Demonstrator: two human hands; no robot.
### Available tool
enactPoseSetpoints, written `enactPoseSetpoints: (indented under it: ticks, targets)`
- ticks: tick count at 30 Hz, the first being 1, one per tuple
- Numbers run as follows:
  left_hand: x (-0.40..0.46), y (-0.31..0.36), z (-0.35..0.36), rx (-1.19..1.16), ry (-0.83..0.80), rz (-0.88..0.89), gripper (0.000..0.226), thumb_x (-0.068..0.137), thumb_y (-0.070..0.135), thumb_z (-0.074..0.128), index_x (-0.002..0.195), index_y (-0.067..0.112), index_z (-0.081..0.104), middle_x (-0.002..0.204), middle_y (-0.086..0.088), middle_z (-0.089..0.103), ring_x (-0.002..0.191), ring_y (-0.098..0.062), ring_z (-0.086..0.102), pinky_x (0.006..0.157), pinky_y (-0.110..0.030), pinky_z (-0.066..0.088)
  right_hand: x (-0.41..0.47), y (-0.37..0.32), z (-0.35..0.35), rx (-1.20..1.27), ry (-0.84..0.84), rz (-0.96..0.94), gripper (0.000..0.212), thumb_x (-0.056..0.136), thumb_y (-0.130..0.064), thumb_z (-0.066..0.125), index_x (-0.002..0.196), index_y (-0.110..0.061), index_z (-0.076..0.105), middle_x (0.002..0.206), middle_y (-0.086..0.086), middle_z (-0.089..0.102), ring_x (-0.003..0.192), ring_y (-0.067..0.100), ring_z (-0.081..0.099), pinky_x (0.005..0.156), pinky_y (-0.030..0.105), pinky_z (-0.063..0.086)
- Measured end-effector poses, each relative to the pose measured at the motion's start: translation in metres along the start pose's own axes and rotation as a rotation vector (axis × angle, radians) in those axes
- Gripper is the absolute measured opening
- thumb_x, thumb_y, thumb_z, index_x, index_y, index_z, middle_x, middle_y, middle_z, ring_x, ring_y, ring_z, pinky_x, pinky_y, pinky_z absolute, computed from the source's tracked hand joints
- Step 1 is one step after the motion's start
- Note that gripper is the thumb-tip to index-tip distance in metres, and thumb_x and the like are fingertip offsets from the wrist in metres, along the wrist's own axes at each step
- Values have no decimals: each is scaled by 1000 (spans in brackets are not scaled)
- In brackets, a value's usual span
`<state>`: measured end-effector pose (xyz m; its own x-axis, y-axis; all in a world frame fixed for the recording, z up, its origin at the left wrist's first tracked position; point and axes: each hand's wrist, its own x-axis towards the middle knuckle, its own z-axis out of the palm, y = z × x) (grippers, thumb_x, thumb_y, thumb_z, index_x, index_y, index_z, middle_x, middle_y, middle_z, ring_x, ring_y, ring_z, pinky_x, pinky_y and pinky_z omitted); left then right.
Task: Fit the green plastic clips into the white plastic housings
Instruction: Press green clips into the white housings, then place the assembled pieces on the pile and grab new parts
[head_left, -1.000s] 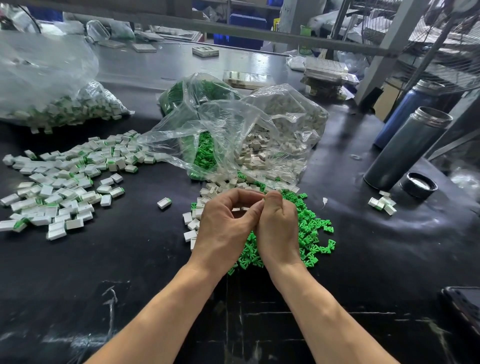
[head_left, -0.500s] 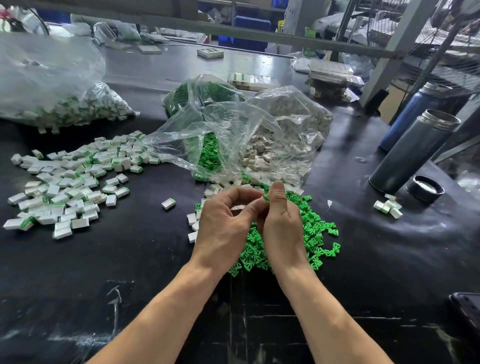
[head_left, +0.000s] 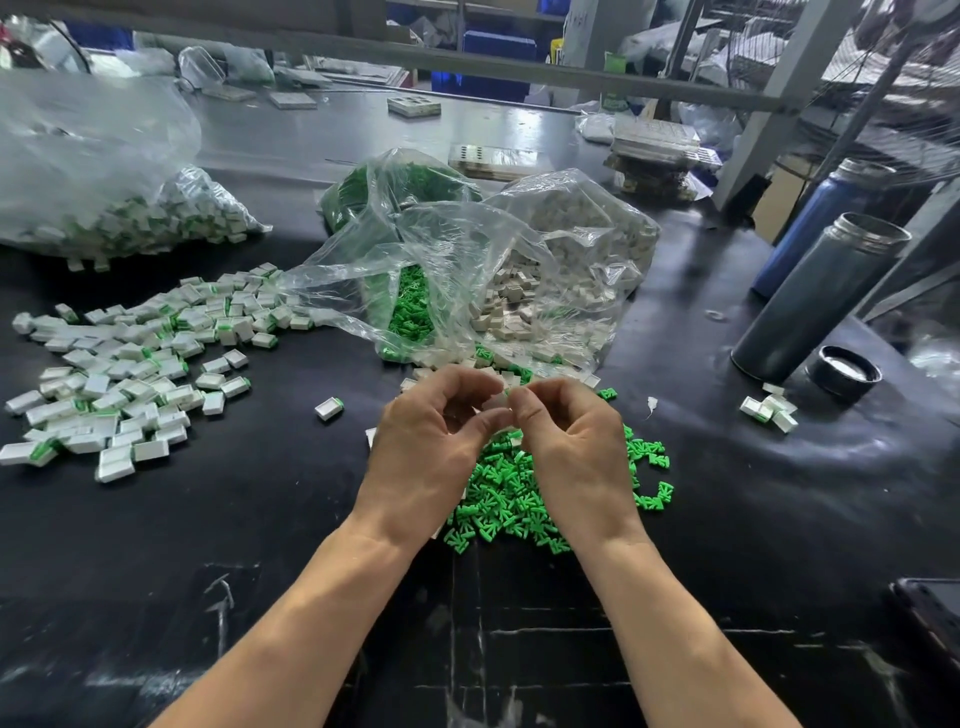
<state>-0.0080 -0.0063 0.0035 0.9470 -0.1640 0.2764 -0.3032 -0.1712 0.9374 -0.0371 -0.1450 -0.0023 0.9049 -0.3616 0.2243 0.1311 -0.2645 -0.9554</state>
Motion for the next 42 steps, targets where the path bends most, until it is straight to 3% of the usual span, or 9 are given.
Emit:
enactPoseSetpoints:
  ticks: [4,7,12,19,26,30,34,39,42]
  targets:
    - [1,-1,-3,247,12,117,17,85,21,83,96,30,74,88,18,70,80,-5,66,70,-17,53,1,3,1,-46,3,24,14,98,-29,70,86,-23,73,75,-12,72,66,1,63,63,17,48]
    - [4,-3,-12,398,32,132,14,86,29,81,98,30,74,95,20,64,82,-1,63,77,-19,55,3,5,0,-79,20,53,15,97,-33,71,86,-24,72,72,-17,70,63,-1,61,61,15,46]
    - [17,-16,-48,720,194,-5,19,90,29,76,106,20,73,101,2,68,91,-18,64,92,-46,56,5,6,-9,-184,60,72,19,97,-38,70,83,-26,71,74,-12,72,70,1,65,61,12,47]
    - [28,-30,-79,1030,275,-291,15,94,35,69,105,26,76,110,-7,70,108,-33,62,95,-46,48,5,2,-17,-440,1,85,18,99,-40,67,87,-27,71,76,-13,67,73,5,62,67,28,47]
    - [27,-32,-79,1038,273,-328,25,96,34,66,117,23,72,117,-9,68,114,-34,59,99,-47,43,6,-1,-24,-554,-74,117,17,96,-43,70,92,-28,76,82,-16,68,82,7,64,79,35,56]
    - [23,-21,-70,893,266,-124,24,93,26,73,116,18,71,112,-8,69,104,-28,63,95,-47,51,7,-3,-28,-566,-109,140,10,92,-44,75,89,-35,77,77,-26,63,79,-7,59,75,27,48]
    - [13,-10,-52,609,18,-124,7,91,30,74,96,33,71,93,17,66,81,3,62,79,-26,58,8,-6,-32,-569,-178,156,4,89,-40,78,87,-38,76,81,-22,67,78,-2,63,76,28,52]
    - [12,-10,-46,576,-202,-139,9,90,34,75,93,42,73,99,23,60,94,4,56,81,-16,42,7,-7,-37,-575,-280,126,8,91,-34,78,95,-41,76,93,-18,63,82,1,56,85,30,51]
    - [13,-11,-47,570,-255,-135,10,90,33,76,90,42,74,101,22,60,98,5,55,83,-18,42,6,-6,-35,-621,-326,95,10,93,-31,76,98,-40,76,96,-19,59,85,0,52,90,29,46]
